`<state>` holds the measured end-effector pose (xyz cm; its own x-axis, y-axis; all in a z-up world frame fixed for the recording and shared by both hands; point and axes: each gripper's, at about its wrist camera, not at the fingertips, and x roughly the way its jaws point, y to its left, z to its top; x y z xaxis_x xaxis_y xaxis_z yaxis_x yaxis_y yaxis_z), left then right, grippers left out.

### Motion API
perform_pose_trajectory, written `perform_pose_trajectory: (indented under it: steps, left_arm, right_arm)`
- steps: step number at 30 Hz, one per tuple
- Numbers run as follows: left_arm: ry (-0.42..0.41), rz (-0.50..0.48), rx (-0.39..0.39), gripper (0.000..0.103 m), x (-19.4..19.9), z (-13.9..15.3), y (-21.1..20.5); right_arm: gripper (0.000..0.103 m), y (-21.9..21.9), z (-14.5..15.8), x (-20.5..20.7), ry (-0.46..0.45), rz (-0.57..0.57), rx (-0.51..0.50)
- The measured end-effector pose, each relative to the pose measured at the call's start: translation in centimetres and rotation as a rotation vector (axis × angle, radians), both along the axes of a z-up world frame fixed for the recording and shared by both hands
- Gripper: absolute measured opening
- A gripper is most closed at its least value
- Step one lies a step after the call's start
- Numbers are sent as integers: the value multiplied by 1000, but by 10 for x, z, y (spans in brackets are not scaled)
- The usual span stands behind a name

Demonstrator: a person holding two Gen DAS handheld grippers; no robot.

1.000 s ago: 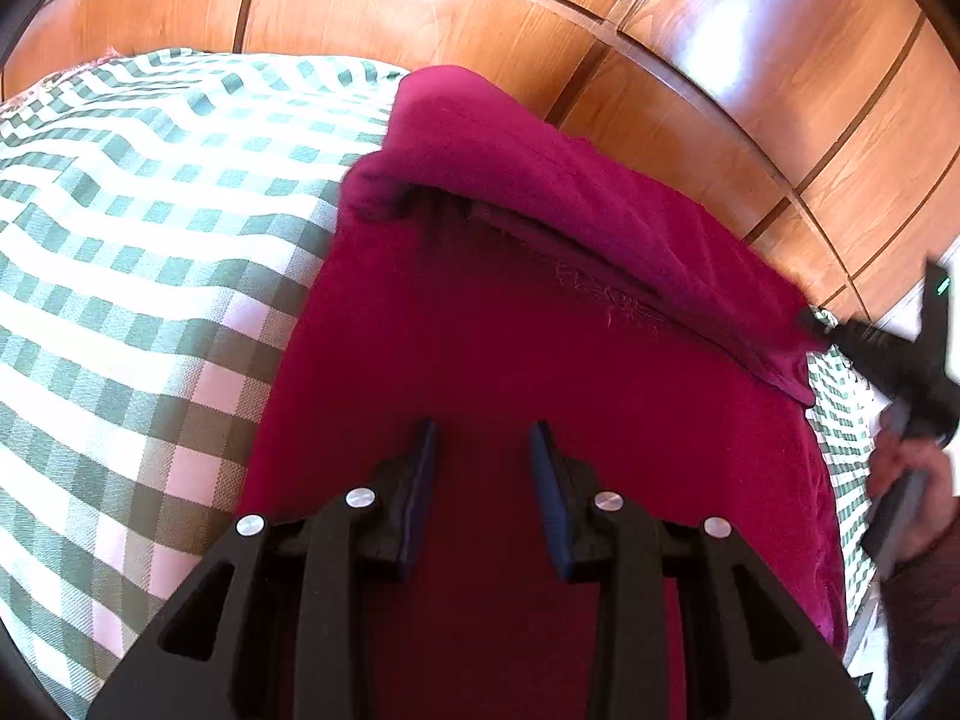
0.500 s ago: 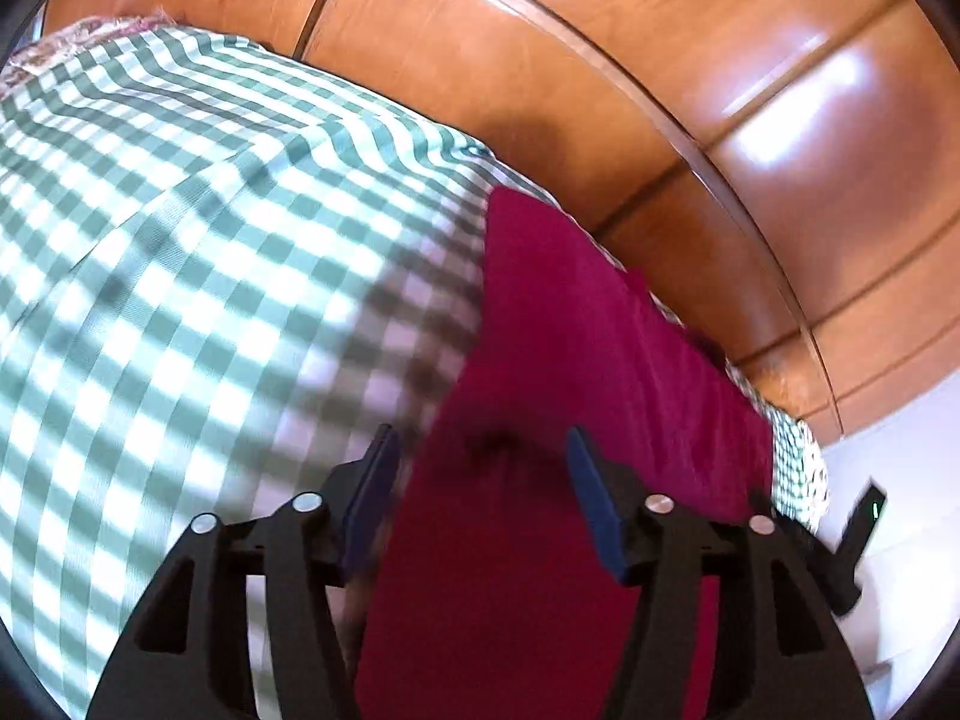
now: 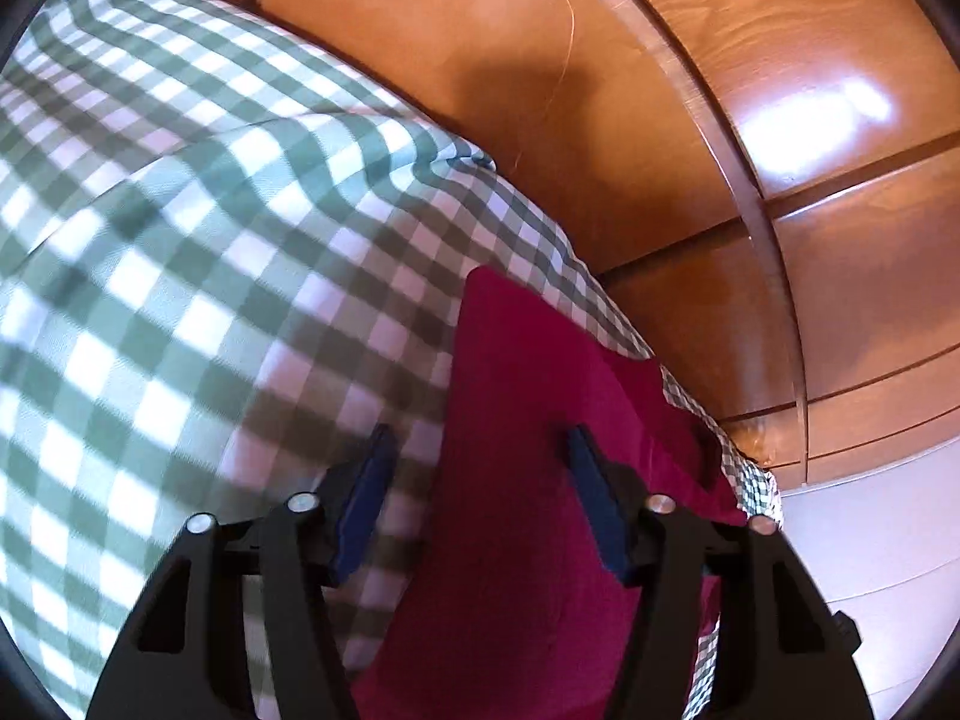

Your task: Fold small clothes

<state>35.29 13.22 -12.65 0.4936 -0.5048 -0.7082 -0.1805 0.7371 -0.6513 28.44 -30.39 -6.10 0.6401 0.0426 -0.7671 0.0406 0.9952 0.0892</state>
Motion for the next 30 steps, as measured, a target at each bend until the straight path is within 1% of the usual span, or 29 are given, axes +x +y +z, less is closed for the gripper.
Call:
perform_pose_trajectory:
  steps: [1,2,3,4,5,6,7,8,9,10,12,13,14,16,17,18,19,21,22,23,24,25,26,27,28,29,30]
  left_arm:
    - [-9,-13,6,27,2,4,-3]
    - [-31,-20,21,23,2,9,-5]
    - [-84,-21,69,11,-4,20,-9]
    - [-129,-24,113,9,-10,31,-12]
    - [-160,-24,134,9,-14,38,-15]
    - [-206,-19,171,8,-22,48,-17]
    - [-235,-17,224,8,-29,52,-19]
    - [-251,-11,298,7,-31,55,-24]
    - [-235,-11,391,2,-29,51,-31]
    - [-206,-13,456,0,-23,46,-36]
    - [-118,-37,578,0,-10,25,-45]
    - [-82,-38,619,0,-8,17,-47]
    - [-66,-31,628,0,-9,13,-47]
    - [-103,18,581,1,-23,24,-43]
    - [-145,43,549,2,-34,35,-42]
    - [-181,53,530,8,-43,44,-42]
    - [-228,50,516,16,-55,54,-46]
    - [-303,7,524,20,-76,68,-60]
    - [-324,-18,534,21,-82,70,-66]
    - [-333,-72,558,23,-88,68,-80]
    - [-317,-99,587,25,-88,63,-82]
    - [-281,-121,623,24,-86,52,-89]
    - [-229,-140,648,24,-84,39,-93]
    - [-173,-148,655,24,-81,20,-93]
    - [-189,-136,652,24,-83,11,-91]
    - [-219,-132,666,24,-88,11,-93]
    - [-218,-129,687,24,-90,14,-95]
  right_arm:
    - [60,2,-5,3,9,1,-9]
    - [60,3,-9,5,16,1,-26]
    - [60,4,-14,6,22,-1,-43]
    - [60,6,-17,6,30,-2,-55]
    - [60,6,-19,5,34,-4,-65]
    - [60,7,-22,3,31,0,-75]
    - [60,8,-24,2,30,4,-83]
    - [63,10,-27,1,32,11,-98]
    - [67,14,-32,0,33,20,-119]
    - [69,18,-35,-1,28,27,-144]
    - [75,27,-41,-1,26,29,-201]
    - [78,29,-43,-1,28,23,-224]
    - [86,29,-45,1,35,5,-241]
    - [90,18,-48,2,47,-14,-186]
    - [91,14,-49,1,50,-19,-161]
    - [92,10,-50,2,56,-22,-130]
    - [92,8,-51,2,58,-22,-120]
    - [92,9,-51,2,56,-22,-126]
    - [92,10,-51,2,55,-23,-130]
    - [92,10,-50,2,54,-23,-131]
    - [92,11,-51,2,53,-23,-130]
    - [92,11,-51,1,52,-23,-129]
    - [92,12,-52,-1,50,-23,-128]
    - [93,12,-52,-1,49,-24,-123]
    - [93,11,-53,0,50,-26,-119]
    - [93,9,-54,1,52,-26,-111]
    - [93,8,-54,1,53,-26,-102]
